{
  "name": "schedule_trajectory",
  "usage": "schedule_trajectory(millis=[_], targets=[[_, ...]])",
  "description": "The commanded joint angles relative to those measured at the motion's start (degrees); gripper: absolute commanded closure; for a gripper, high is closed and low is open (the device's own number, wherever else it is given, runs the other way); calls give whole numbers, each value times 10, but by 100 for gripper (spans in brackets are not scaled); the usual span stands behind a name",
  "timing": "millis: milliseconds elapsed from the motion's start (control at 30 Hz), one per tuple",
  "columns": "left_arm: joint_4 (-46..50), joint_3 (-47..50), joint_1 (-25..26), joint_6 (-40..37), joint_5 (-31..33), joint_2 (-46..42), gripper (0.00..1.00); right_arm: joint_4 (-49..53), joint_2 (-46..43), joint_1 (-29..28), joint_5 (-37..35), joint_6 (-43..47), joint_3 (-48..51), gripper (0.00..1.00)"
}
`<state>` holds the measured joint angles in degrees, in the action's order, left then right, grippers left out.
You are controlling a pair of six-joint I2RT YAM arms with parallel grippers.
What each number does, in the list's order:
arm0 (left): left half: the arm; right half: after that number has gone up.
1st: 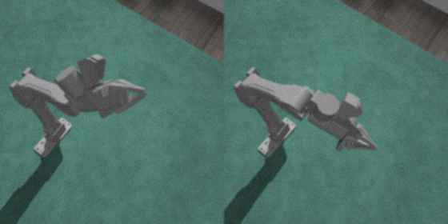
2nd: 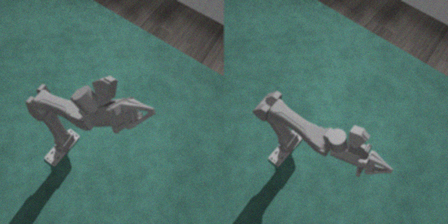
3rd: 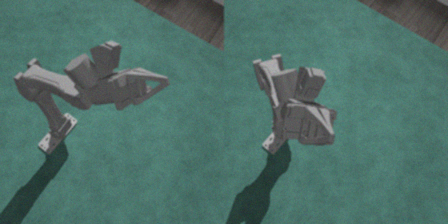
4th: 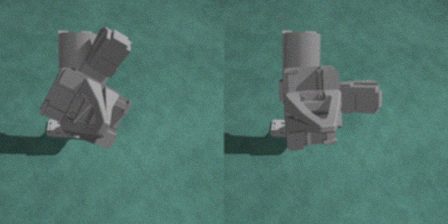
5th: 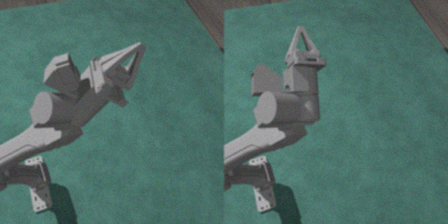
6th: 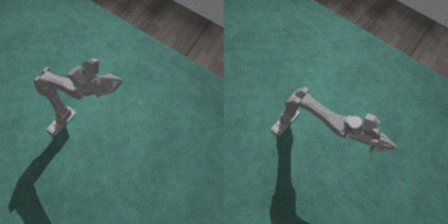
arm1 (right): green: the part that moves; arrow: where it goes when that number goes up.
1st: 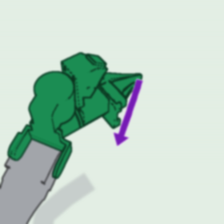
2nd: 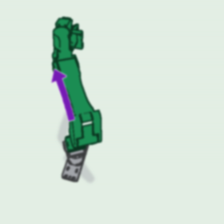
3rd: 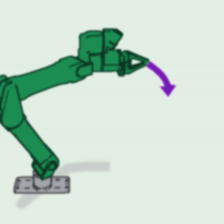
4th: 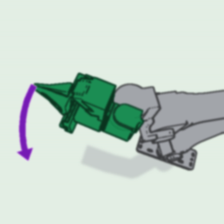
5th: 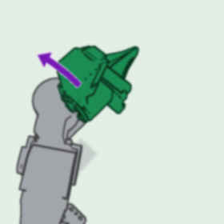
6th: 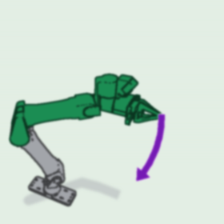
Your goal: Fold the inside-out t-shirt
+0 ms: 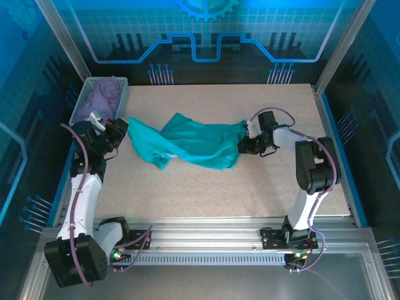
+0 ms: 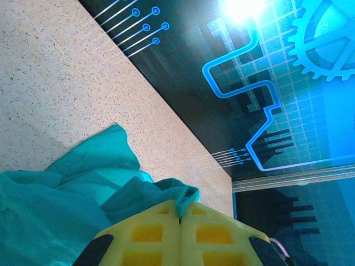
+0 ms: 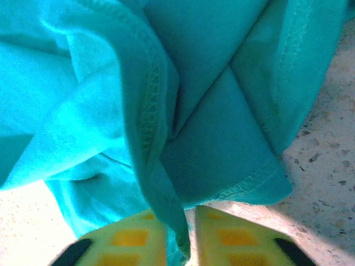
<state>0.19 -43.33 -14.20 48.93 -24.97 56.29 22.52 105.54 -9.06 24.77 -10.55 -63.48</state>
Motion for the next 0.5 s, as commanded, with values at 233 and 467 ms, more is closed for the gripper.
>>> schedule_trajectory(millis=[233,467], targets=[[43,-73,-7,-7,-15,-6,100,-120,-234,52,117,-77,38,100],[171,-319,-8,-131,20,-43,100,-27,-447,121,67,-76,-71,100]])
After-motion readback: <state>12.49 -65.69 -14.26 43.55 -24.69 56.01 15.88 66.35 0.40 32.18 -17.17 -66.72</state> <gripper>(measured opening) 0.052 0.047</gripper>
